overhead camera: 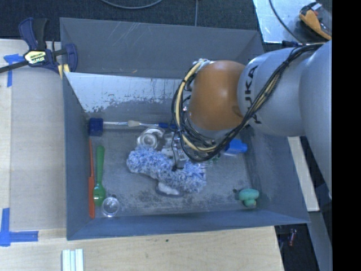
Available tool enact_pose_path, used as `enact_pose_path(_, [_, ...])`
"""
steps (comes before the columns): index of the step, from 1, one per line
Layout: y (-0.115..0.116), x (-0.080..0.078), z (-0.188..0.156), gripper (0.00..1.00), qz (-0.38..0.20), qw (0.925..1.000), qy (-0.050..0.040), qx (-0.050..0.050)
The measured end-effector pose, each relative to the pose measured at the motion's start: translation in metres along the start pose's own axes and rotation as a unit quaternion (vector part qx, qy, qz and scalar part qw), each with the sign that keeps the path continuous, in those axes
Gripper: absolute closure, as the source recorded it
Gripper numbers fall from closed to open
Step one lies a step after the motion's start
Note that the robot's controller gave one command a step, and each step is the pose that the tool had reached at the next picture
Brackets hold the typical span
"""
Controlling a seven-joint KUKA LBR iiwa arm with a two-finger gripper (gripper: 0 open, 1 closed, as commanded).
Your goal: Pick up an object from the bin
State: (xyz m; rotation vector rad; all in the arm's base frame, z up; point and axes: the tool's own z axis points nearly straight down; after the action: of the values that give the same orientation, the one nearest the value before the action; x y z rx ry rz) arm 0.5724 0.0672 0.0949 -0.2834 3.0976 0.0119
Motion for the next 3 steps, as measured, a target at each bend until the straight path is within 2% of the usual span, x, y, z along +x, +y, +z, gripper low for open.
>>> enact_pose_path(2, [-0.008,-0.003,0.013,1.0,-0.004,1.0,0.0006,-0.003])
enact_pose_path(3, [-0.01,-0.001,0.016,1.0,0.0,1.0,-0.0032,-0.004])
